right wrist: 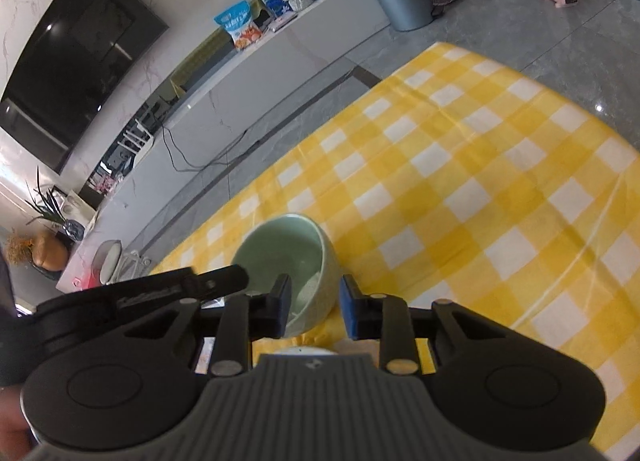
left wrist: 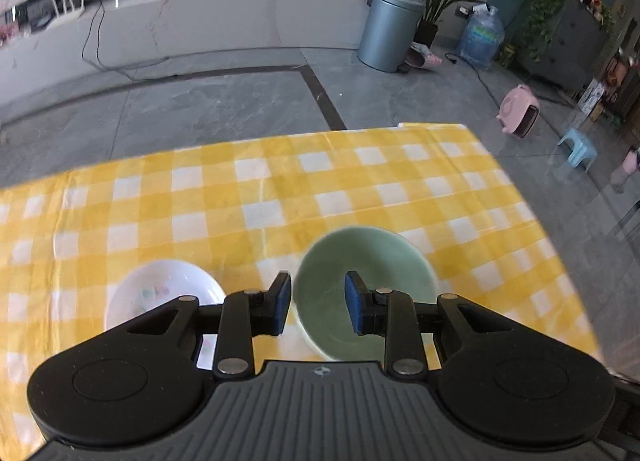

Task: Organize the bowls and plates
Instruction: 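Lift the pale green bowl off the table with the left tool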

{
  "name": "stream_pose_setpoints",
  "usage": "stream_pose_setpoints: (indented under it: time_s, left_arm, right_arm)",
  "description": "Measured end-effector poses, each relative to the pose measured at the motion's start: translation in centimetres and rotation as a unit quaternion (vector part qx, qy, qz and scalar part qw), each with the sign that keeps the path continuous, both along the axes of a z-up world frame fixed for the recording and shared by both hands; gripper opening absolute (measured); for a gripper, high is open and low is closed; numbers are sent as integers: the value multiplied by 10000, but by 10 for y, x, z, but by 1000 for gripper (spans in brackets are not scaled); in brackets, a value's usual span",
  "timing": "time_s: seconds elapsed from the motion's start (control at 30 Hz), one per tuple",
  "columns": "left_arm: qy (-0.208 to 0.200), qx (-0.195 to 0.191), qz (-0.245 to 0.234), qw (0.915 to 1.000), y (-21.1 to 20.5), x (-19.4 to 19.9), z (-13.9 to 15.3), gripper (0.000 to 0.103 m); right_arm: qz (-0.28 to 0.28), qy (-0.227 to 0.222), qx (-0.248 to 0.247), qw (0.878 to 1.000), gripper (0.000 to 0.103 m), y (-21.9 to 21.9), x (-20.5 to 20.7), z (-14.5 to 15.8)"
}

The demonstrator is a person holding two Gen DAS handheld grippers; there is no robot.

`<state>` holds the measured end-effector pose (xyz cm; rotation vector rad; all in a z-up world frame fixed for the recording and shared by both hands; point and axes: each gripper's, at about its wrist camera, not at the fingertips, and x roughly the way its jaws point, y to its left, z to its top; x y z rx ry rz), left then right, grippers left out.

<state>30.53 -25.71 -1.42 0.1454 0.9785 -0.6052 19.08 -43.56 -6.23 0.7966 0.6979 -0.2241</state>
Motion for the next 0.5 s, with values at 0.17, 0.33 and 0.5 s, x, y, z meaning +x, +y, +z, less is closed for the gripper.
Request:
stream_pose_setpoints:
  time_s: [0.17,0.33,0.5]
  left_arm:
    - [133,130,-31,9998,-3,10,-9,30]
    - [198,324,8,9993,-10,15,-18,19]
    - [104,433,-6,9990,-11,13,-18,14]
  right_arm:
    - [72,83,-4,9999,25,1,7,-9]
    - [90,125,82,9998,25,-1,11,-16]
    - [136,92,193,9997,25,-4,12,-21]
